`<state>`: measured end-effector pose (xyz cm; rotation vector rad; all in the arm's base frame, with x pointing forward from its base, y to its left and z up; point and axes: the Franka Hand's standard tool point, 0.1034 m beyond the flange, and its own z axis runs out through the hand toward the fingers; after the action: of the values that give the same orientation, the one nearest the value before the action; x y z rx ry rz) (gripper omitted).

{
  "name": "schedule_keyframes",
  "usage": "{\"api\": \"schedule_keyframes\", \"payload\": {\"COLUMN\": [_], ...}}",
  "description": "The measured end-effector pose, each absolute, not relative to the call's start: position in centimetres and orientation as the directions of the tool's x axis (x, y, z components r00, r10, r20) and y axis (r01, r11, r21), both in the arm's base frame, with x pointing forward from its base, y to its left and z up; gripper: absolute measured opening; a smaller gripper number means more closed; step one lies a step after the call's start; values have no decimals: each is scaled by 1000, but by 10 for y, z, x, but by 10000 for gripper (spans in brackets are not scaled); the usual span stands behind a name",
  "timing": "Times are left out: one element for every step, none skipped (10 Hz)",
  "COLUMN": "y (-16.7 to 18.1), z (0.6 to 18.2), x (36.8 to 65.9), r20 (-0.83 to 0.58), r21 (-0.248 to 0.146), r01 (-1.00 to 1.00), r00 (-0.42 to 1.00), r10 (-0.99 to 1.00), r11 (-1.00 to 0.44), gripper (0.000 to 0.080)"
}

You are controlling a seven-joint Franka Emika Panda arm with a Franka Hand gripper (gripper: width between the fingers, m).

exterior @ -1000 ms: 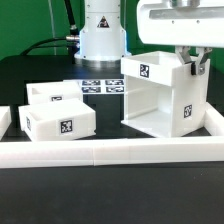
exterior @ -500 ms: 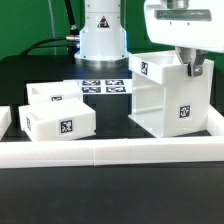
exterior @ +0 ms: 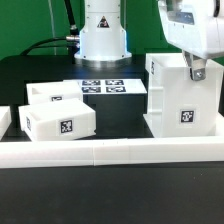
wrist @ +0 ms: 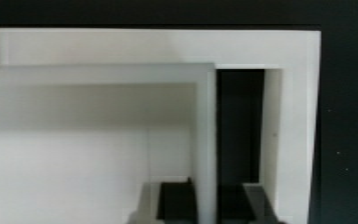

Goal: Assemble drawer

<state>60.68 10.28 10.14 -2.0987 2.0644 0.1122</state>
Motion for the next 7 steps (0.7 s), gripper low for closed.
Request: {"api": "schedule_keyframes", "payload": {"y": [103,103,103,103,102,102,102], "z": [101,102,102,102,102,102,103], "x": [613,620,628,636,641,646,647], "r20": [-191,-193,-195,-196,-196,-196,-197], "r21": [-92,-92,-98,-107,-114,-120,-121], "r01": [-996,-996,-995,-994,-994,-993,-993], "r00": [26,25,24,25,28,31,32], "r10": [-981,-981,-980,-980,-980,-980,-980], "r11": [-8,-7,-5,-4,-5,-7,-8], "gripper": [38,38,38,38,38,38,38]}}
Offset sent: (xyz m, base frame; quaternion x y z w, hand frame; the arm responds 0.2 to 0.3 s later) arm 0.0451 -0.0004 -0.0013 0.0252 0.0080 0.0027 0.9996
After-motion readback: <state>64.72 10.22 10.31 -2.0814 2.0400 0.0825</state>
